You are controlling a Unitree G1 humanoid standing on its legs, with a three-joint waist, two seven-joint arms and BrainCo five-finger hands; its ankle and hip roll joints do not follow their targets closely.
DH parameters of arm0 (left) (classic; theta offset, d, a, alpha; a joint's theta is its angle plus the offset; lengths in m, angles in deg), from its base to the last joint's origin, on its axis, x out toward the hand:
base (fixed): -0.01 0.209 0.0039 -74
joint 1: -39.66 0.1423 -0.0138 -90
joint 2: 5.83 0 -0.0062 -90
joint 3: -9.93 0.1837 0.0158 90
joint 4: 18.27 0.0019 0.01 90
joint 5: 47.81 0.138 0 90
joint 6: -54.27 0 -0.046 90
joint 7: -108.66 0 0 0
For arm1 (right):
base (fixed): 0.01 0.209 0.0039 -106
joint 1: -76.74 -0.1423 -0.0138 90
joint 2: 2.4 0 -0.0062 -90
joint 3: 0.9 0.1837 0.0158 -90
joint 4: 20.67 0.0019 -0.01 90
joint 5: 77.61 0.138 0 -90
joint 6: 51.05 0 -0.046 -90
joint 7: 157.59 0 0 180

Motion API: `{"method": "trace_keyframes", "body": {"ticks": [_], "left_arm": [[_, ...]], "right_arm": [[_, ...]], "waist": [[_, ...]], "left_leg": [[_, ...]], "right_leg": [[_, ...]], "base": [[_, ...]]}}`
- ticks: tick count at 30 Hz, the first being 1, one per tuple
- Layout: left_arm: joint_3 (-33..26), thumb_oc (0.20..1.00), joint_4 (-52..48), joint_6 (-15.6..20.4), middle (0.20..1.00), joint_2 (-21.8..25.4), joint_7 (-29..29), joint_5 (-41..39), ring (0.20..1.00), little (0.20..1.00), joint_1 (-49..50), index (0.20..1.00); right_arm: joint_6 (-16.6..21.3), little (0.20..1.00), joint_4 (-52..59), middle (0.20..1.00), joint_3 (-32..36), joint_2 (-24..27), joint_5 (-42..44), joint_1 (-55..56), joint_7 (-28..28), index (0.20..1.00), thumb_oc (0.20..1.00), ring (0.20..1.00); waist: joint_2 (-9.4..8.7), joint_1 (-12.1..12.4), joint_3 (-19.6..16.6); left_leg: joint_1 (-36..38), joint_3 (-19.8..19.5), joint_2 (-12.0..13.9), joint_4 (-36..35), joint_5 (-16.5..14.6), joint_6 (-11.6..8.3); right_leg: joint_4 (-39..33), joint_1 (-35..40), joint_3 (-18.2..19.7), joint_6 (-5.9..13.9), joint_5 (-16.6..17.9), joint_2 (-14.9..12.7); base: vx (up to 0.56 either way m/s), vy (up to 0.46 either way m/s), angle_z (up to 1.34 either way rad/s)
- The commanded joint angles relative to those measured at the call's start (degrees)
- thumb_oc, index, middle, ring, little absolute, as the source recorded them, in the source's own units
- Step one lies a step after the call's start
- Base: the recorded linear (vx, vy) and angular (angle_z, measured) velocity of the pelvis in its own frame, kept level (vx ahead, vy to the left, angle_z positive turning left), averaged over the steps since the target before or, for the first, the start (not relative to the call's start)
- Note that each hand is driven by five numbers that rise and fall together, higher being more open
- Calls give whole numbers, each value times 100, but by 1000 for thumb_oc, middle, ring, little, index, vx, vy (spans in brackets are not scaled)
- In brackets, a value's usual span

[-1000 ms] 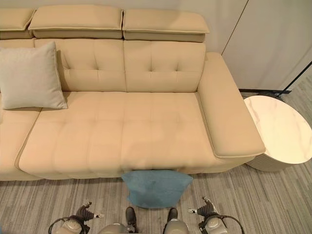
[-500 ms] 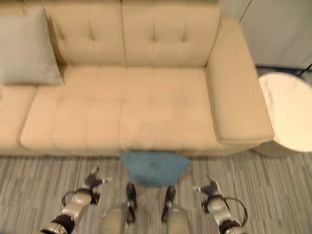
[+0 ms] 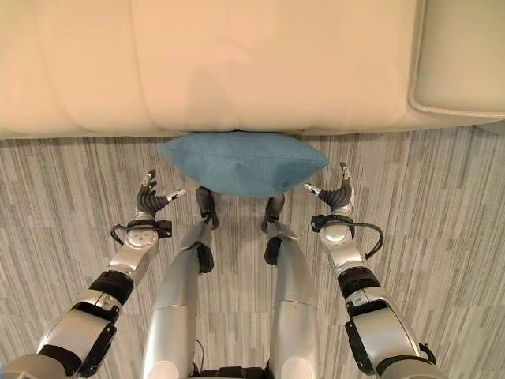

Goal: Pick up all the scattered cushions and arrange them neatly on the sofa.

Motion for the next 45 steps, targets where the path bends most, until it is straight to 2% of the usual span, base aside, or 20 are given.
{"method": "trace_keyframes", "body": {"ticks": [1,10,12,16,22,28,33,38,45], "left_arm": [[118,1000,-186,227,1000,-101,283,-151,1000,1000,492,1000],[264,1000,-446,160,1000,-81,365,-172,1000,1000,7,1000],[295,1000,-527,125,1000,-117,410,-162,1000,1000,-93,1000],[308,1000,-642,117,1000,-167,465,-133,1000,1000,-115,1000],[452,1000,-387,-57,1000,-255,311,-104,1000,1000,-172,1000],[471,1000,-341,-109,1000,-254,229,-57,1000,1000,-136,1000],[354,1000,-373,-101,1000,-262,174,-97,1000,1000,113,1000],[176,1000,-228,-149,1000,-251,33,-152,1000,1000,563,1000],[176,1000,348,-337,1000,-316,-266,-10,1000,1000,1148,1000]], "right_arm": [[368,1000,91,1000,148,63,318,541,435,1000,1000,1000],[450,1000,250,1000,102,122,458,292,425,1000,1000,1000],[422,1000,300,1000,2,164,391,161,416,1000,1000,1000],[414,1000,363,1000,-60,156,297,147,415,1000,1000,1000],[378,1000,71,1000,-290,5,381,55,193,1000,1000,1000],[311,1000,-19,1000,-318,-8,360,73,112,1000,1000,1000],[289,1000,-7,1000,-250,3,317,292,47,1000,1000,1000],[174,1000,-198,1000,-159,-10,315,701,-118,1000,1000,1000],[-10,1000,-724,1000,-99,-100,387,1330,-430,1000,1000,1000]], "waist": [[179,-30,-848],[229,-164,-949],[214,-173,-918],[204,-167,-912],[210,-105,-1124],[212,-38,-1260],[197,7,-1400],[185,75,-1684],[166,145,-1902]], "left_leg": [[-285,-143,136,314,-585,-344],[-1080,-171,147,418,-613,-271],[-1288,-203,101,417,-580,-200],[-1382,-208,68,382,-539,-181],[-1680,-385,24,255,-334,-250],[-1689,-456,19,29,-162,-334],[-1445,-503,26,-261,-27,-407],[-836,-594,31,-705,127,-532],[427,-667,-36,-1289,270,-613]], "right_leg": [[-163,8,403,778,-91,-202],[63,-914,597,823,-68,-223],[137,-1180,679,845,-24,-197],[162,-1299,697,843,-3,-180],[223,-1609,663,830,76,-110],[97,-1579,611,843,117,-79],[-39,-1355,541,857,138,-51],[-300,-758,351,848,124,-63],[-823,377,110,836,182,-72]], "base": [[0,0,0],[13,10,-1],[6,-8,-8],[1,-17,-1],[-22,-55,2],[-15,-41,4],[-4,-18,5],[11,-39,4],[12,-17,6]]}}
